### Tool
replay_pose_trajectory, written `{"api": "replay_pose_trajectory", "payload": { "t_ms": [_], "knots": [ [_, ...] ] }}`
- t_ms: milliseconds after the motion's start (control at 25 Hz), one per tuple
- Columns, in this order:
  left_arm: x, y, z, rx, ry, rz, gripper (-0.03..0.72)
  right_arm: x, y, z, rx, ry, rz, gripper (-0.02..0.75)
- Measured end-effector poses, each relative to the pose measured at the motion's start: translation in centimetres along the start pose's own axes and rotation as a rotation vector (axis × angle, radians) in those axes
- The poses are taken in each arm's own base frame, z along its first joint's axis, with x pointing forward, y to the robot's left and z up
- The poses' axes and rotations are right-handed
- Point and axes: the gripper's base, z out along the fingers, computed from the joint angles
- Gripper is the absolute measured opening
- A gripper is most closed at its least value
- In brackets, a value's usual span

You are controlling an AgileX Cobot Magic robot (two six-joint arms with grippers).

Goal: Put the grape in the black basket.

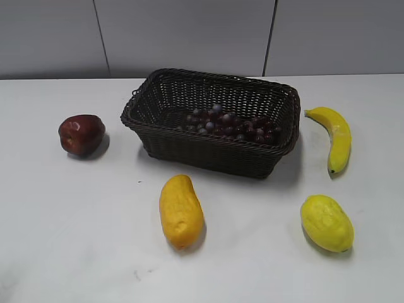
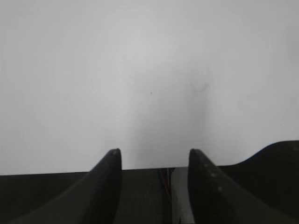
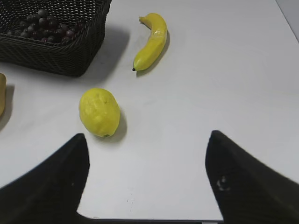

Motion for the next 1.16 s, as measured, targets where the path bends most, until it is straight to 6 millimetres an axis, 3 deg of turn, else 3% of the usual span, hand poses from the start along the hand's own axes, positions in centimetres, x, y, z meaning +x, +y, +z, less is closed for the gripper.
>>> {"api": "replay_pose_trajectory", "payload": {
  "t_ms": [520,960,1160],
  "knots": [
    [5.2,-0.6,-5.2,-0.027,-0.471,0.027,0.426,0.0,0.0,0.0,0.0,0.0,0.0,0.589],
    [8.7,-0.9,-6.6,-0.042,-0.715,0.04,0.426,0.0,0.0,0.0,0.0,0.0,0.0,0.588],
    [8.9,-0.9,-6.6,-0.04,-0.722,0.041,0.426,0.0,0.0,0.0,0.001,0.0,0.0,0.588]
  ]
}}
